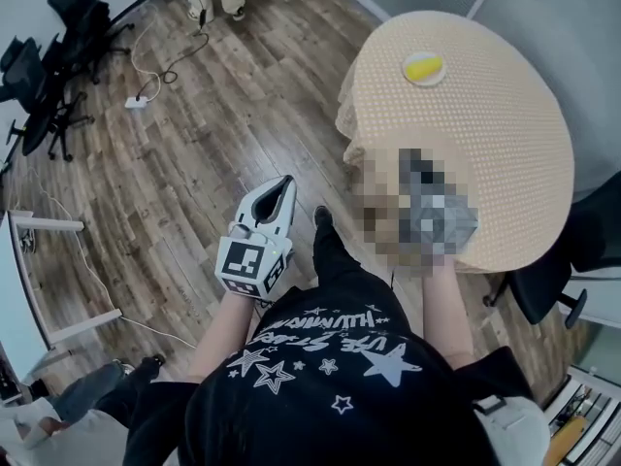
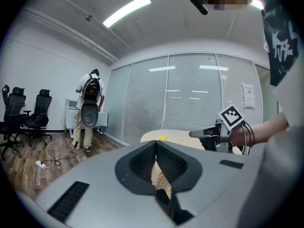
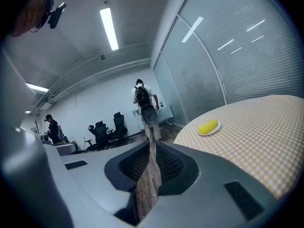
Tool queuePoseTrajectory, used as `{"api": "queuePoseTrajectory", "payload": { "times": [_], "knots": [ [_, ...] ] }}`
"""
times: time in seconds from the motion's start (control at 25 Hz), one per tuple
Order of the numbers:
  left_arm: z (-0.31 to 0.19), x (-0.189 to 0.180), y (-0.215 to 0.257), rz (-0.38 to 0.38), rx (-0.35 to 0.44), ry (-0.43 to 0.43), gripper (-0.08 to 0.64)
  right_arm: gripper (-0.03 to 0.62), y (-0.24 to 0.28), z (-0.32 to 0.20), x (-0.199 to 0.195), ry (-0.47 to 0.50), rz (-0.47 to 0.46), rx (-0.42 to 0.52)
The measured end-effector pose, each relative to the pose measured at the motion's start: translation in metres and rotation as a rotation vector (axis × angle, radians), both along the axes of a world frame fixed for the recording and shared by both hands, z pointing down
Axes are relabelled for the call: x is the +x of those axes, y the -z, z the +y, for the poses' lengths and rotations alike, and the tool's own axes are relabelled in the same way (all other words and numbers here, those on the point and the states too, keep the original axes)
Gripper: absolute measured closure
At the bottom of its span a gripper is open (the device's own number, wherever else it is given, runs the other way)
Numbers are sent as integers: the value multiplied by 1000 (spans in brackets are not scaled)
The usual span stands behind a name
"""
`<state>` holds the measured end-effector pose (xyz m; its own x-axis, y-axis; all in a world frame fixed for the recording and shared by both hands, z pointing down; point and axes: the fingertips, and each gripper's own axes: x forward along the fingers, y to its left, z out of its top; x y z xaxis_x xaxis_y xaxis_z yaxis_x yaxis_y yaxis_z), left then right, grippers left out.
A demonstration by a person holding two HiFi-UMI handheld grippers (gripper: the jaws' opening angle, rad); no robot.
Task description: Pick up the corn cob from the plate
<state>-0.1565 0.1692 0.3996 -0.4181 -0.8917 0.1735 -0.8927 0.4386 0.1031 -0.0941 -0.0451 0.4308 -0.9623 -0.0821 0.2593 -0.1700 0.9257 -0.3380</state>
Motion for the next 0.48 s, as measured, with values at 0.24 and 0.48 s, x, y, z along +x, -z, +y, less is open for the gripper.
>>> {"api": "queuePoseTrajectory", "payload": {
  "times": [0.24,0.48],
  "knots": [
    [-49,-59,-4,10,-17,-4,552,538,-7,-49,-60,-9,-2,-33],
    [-101,-111,3,7,-27,-20,552,538,-1,-101,-109,-41,-8,-48]
  ]
}}
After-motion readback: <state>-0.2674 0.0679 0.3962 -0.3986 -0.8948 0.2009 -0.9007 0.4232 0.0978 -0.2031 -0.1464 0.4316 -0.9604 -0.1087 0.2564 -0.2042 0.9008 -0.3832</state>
